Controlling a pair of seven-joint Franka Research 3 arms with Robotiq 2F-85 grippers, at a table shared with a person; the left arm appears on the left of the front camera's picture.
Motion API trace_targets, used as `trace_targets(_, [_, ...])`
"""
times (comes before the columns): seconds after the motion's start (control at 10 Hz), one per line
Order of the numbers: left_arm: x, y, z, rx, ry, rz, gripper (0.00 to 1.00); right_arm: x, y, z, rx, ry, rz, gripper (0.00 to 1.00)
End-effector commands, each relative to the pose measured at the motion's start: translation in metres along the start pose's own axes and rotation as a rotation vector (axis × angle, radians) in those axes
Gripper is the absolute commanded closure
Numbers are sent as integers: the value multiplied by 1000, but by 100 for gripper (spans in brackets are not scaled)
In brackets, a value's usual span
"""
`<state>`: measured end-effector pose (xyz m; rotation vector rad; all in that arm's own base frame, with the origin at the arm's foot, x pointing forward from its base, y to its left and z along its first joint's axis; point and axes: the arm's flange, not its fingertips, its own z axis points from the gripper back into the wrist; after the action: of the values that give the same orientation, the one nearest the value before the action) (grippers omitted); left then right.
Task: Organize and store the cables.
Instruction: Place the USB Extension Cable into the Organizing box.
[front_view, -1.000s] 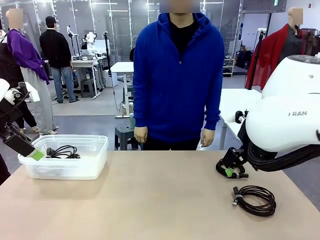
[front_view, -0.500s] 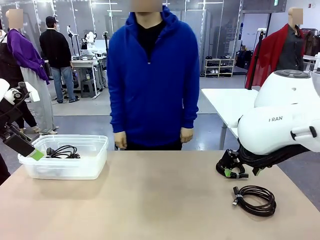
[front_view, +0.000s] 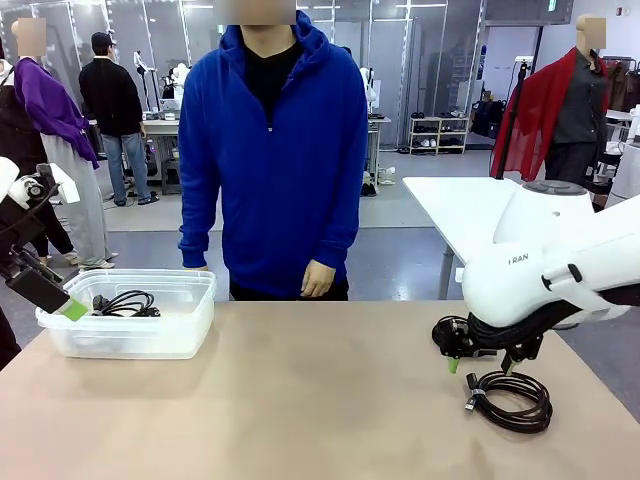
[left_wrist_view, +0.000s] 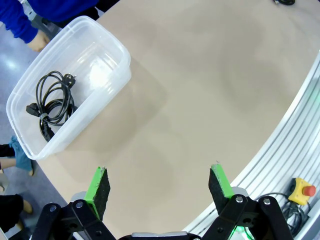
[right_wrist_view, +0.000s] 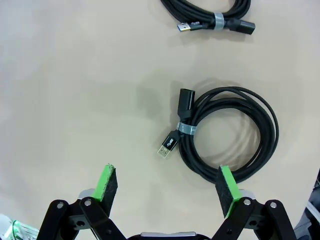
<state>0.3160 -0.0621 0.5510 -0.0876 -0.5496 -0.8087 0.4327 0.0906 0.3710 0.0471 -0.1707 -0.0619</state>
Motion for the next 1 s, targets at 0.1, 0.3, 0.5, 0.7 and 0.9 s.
trace_targets(0.1, [1, -2, 1, 5, 0, -6, 0, 16, -9, -33, -29, 31, -67, 0])
trace_targets(0.3, [1, -2, 1, 5, 0, -6, 0, 22, -15, -48, -37, 54, -89, 0])
trace_targets(0.5, [1, -2, 1, 5, 0, -6, 0, 27, -16, -60, -43, 76, -97, 0])
trace_targets(0.7, [1, -2, 1, 5, 0, -6, 0, 32, -20, -68, -35, 79, -118, 0])
trace_targets(0.9, [1, -2, 1, 5, 0, -6, 0, 39, -24, -76, -35, 79, -131, 0])
